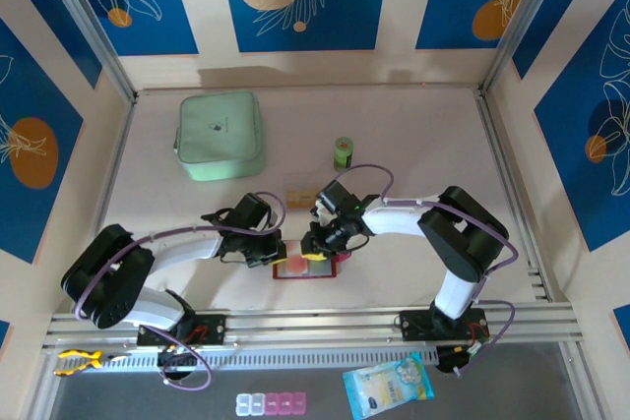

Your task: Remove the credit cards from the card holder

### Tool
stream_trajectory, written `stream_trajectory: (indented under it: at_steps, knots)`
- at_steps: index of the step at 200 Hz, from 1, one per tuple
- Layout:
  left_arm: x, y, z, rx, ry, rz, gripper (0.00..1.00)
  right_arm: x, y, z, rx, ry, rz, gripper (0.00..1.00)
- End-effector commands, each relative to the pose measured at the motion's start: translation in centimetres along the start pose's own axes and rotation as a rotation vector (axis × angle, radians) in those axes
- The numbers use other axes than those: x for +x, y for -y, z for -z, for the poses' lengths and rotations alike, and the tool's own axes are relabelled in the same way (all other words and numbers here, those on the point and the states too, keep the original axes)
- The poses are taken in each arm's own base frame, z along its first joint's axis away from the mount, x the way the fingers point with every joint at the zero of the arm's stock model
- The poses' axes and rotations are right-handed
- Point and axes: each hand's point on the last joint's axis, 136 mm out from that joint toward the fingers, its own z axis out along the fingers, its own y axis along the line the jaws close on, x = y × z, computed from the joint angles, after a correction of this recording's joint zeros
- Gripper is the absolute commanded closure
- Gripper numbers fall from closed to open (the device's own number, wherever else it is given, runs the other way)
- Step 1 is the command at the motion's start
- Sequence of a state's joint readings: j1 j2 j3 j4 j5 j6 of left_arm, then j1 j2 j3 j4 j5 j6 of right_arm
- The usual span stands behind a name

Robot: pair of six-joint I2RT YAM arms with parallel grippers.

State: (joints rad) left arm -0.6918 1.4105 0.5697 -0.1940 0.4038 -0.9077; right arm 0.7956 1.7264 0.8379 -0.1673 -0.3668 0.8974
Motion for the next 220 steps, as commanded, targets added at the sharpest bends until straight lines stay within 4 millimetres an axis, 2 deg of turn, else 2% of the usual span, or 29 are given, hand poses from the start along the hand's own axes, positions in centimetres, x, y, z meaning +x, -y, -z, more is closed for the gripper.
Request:
stream_trajectory:
  at_steps: [1,30,63,115,176,200,220]
  knots:
    - [1.1,-2.0,-0.6,-0.069,-0.034,0.018,1.00,0.4,0.1,-0.4,-0.029,-0.032,-0.026,0.77]
    - [1.2,-2.1,-0.6,-0.069,-0.033,0.022,1.00,0.5,0.0,-0.4,-0.044,-0.031,-0.026,0.77]
    - [1.2,-2.3,-0.5,-0.074,-0.027,0.024,1.00,0.5,0.0,-0.1,-0.043,-0.015,-0.022,0.85]
    - [1.3,-2.6,-0.4,-0.078,-0.022,0.030,1.00,0.9,1.3,0.5,0.000,0.001,-0.034,0.90]
    - [1.4,-2.5,-0.1,-0.076,-0.017,0.031,1.00,1.6,2.6,2.9,0.087,0.017,-0.019,0.91]
    - [1.4,-2.4,-0.1,-0.069,-0.015,0.032,1.00,1.6,2.3,3.7,0.088,0.028,-0.008,0.91]
    - [1.3,-2.3,-0.2,-0.063,-0.012,0.033,1.00,1.4,1.4,3.4,0.036,0.023,0.005,0.89]
